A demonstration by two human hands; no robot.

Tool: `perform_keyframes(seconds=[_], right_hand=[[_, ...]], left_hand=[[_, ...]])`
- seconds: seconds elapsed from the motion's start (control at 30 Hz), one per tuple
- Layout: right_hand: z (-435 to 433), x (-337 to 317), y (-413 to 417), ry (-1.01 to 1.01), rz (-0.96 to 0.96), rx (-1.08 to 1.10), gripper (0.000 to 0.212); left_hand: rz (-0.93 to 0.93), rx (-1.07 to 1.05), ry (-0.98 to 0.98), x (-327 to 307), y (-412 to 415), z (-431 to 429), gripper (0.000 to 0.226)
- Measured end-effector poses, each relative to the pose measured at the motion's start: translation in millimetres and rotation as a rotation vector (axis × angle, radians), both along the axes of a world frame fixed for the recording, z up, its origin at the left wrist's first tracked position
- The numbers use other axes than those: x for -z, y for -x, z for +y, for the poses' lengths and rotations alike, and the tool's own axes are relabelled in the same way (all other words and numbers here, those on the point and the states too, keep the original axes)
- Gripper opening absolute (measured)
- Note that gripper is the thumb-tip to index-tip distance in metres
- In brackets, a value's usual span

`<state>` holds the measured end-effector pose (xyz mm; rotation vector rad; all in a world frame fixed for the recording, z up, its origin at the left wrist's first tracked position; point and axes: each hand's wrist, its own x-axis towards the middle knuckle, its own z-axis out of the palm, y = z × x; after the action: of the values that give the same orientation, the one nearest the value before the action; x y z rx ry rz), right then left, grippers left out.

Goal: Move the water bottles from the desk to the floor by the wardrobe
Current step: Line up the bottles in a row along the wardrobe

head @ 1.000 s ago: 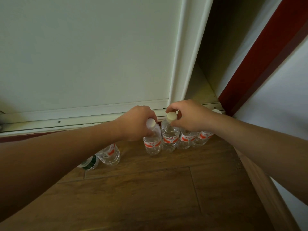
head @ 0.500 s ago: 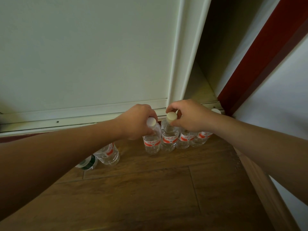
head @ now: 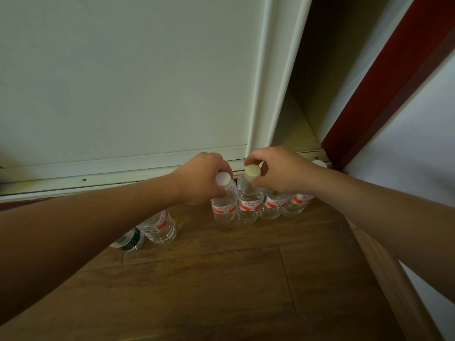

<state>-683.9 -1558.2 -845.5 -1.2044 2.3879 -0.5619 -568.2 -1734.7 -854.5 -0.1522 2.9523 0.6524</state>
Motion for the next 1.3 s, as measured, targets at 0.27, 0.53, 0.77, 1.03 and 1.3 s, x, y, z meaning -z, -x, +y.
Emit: perform_keyframes(seconds=[0.27,0.53,0.77,1.03,1.3], right_hand=[[-0.9,1.2,-0.1,0.001,0.000,0.000,0.041],[-0.7,2.4,-0.1,-0.005,-0.002,-0.002,0.042],[0.0,2.2,0.4,-0.012,0.001,-0.003,0.046],[1.5,0.2,-0.3,-0.017,-0.006,0.001,0.048],[1.3,-1.7,-1.2,-0.015,-0.012,0.013,0.052]], left_hand=[[-0.002,-0.011,-0.030,0.1,-0.8,0.1,0.033],[-0.010,-0.011,-0.026,0.2,0.1,-1.2,0.033],[-0.004,0.011,-0.022,4.3,-1.1,1.1,0.037],[-0.008,0.020,0.007,7.6,-2.0,-1.5,0.042],[-0.007,0.014,0.017,6.1,-3.4,-3.5,0.048]])
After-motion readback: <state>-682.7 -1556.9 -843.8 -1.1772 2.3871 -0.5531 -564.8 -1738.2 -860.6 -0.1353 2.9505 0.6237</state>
